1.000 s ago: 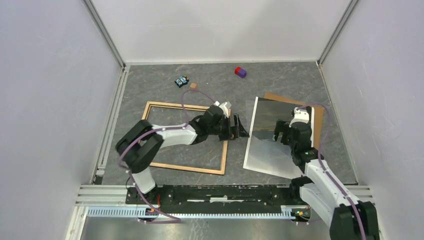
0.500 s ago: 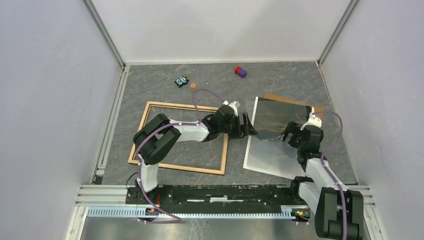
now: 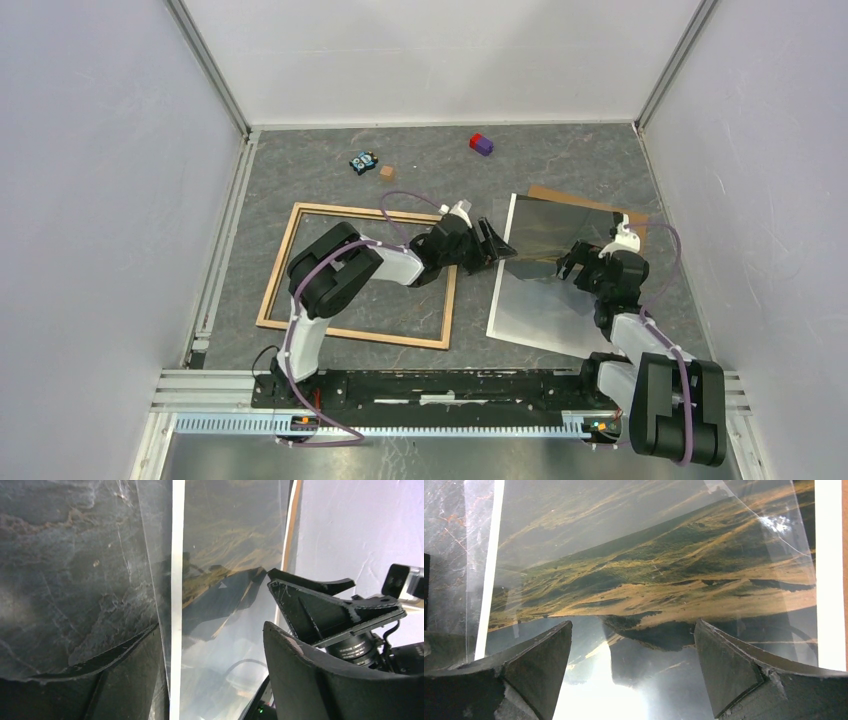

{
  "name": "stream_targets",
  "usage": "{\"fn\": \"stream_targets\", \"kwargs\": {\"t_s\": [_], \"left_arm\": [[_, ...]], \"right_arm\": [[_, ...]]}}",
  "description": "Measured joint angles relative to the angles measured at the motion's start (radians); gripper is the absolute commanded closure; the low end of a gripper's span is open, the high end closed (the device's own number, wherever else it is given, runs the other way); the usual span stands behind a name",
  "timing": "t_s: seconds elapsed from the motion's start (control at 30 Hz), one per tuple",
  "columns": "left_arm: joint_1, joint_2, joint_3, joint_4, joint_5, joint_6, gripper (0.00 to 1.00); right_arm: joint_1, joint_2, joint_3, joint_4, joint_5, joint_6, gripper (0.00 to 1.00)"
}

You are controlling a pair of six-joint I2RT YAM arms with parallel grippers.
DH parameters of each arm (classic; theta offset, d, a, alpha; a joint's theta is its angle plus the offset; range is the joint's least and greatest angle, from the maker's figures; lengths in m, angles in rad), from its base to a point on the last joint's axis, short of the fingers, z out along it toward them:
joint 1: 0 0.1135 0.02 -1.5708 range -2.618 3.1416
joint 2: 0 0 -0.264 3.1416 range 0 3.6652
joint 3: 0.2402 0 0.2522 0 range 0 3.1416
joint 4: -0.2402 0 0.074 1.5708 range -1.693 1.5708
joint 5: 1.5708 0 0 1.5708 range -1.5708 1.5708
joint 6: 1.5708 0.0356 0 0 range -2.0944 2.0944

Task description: Put the photo into the frame

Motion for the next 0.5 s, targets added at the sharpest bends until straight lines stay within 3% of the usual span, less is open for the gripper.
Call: {"fn": "stream_targets", "kwargs": {"t_s": [0.5], "left_arm": [[0.040,0.071,-0.010,0.263,0.043,-0.109,0.56]], "right_arm": [[-0.002,0.076,0.000,0.100,-0.079,-0.016,0.05]]}}
